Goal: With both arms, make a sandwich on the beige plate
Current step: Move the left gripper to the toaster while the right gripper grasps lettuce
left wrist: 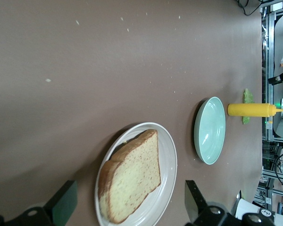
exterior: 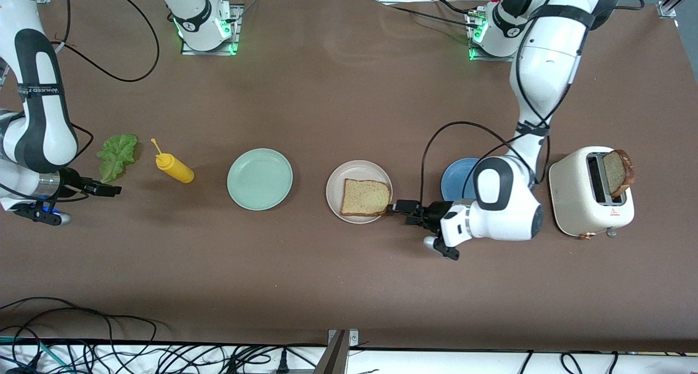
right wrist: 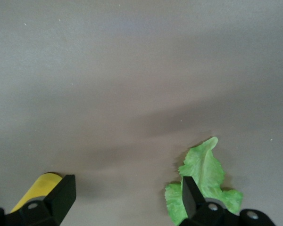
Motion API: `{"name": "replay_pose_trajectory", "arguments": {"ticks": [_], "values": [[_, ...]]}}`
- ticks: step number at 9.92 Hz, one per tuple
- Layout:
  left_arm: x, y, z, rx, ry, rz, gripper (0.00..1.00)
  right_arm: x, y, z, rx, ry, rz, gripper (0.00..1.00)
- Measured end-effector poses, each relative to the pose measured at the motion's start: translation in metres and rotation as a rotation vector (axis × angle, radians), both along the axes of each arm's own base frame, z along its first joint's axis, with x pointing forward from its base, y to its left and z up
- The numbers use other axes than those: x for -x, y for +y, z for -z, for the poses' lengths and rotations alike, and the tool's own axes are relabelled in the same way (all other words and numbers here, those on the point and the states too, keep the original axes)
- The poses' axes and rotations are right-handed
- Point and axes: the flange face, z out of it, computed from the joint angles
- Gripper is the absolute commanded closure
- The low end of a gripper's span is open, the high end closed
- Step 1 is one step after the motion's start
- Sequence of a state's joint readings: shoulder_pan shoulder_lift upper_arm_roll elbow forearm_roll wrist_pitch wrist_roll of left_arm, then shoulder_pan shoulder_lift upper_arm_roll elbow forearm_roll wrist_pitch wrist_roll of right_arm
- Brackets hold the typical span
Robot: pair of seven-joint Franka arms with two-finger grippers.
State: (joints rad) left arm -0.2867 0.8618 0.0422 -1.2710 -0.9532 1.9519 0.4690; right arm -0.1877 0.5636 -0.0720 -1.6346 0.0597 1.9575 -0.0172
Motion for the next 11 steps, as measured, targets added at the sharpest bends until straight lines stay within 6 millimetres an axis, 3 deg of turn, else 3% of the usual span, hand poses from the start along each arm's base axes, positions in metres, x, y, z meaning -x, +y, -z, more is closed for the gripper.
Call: {"name": "replay_pose_trajectory", "arguments": {"ticks": [3,5,8,11], "values": [[-0.016,0.074,-0.062,-0.317,0.004,-0.072,0.0,0.012,0.002,0.018,-0.01,0.042,0.0,0.0],[-0.015,0.116,-0.107,-0.526,-0.019,-0.094,0.0,0.017,0.002,0.025,-0.001,0.061,-0.012,0.0],[-0.01,0.201,-0.144,-0.75,-0.015,-0.094,0.0,0.035,-0.004,0.044,0.047,0.127,-0.047,0.0],[0.005,0.291,-0.182,-0.79,0.007,-0.112,0.0,0.049,-0.009,0.063,0.102,0.189,-0.09,0.0]]}}
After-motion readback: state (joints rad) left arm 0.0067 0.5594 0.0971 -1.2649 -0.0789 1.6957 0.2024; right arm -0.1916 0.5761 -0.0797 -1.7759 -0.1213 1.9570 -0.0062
